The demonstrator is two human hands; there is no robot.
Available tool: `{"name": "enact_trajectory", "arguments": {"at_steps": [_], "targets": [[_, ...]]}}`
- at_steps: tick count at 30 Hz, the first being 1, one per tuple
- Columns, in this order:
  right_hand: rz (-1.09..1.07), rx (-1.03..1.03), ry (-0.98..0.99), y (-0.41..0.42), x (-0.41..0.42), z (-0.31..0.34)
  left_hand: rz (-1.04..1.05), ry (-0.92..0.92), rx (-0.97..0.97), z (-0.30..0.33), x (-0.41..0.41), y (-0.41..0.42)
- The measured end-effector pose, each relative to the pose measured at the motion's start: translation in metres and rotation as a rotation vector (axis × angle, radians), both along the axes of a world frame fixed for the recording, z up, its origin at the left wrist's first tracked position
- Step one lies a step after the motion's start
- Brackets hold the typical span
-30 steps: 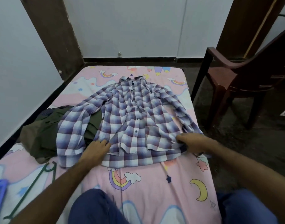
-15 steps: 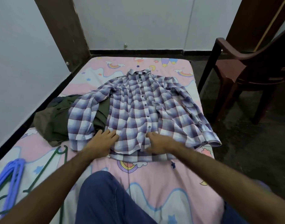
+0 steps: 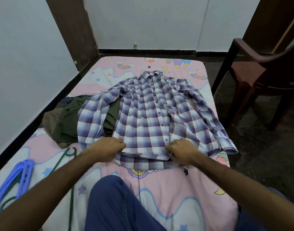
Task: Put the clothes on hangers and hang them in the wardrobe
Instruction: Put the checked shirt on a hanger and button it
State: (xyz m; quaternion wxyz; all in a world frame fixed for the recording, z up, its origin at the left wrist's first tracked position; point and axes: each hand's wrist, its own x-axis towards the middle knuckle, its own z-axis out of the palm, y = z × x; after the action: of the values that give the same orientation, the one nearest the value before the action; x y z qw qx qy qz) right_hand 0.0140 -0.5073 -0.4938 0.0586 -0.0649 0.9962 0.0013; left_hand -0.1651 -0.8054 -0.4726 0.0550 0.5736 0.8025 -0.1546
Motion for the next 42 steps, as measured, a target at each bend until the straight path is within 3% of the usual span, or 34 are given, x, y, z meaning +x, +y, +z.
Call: {"name": "enact_trajectory", "arguments": {"at_steps": [6, 10, 16, 19, 25, 28, 31, 36, 39, 42], "targets": [[0.200, 0.159, -0.068, -0.010, 0.011, -0.014, -0.033, 0.011, -0.222, 0.004, 0.013, 0.005], [0.158, 0.114, -0.126, -0.007, 0.018, -0.009, 0.062, -0.051, -0.370, -0.001, 0.021, 0.012], [-0.049, -0.029, -0.036, 0.041, 0.049, -0.001, -0.064, -0.097, 0.030, -0.010, 0.046, 0.059], [-0.158, 0.025, -0.010, 0.063, 0.064, -0.014, -0.053, -0.125, 0.021, -0.030, 0.074, 0.092], [-0.198, 0.035, 0.092, 0.069, 0.059, -0.026, -0.003, 0.025, -0.036, -0.056, 0.103, 0.116], [-0.388, -0.375, 0.090, 0.077, 0.054, -0.018, 0.012, -0.018, -0.048, -0.056, 0.100, 0.109], [-0.554, -0.834, 0.120, 0.089, 0.057, -0.007, 0.115, -0.226, 0.045, -0.036, 0.097, 0.111], [-0.606, -1.057, 0.128, 0.101, 0.064, -0.008, 0.663, -1.014, 0.589, -0.010, 0.093, 0.169], [-0.608, -1.151, 0.133, 0.102, 0.069, -0.010, 0.992, -1.322, 0.738, -0.018, 0.092, 0.206], [-0.572, -1.214, 0.164, 0.100, 0.072, -0.004, 1.124, -1.530, 0.802, -0.026, 0.096, 0.233]]}}
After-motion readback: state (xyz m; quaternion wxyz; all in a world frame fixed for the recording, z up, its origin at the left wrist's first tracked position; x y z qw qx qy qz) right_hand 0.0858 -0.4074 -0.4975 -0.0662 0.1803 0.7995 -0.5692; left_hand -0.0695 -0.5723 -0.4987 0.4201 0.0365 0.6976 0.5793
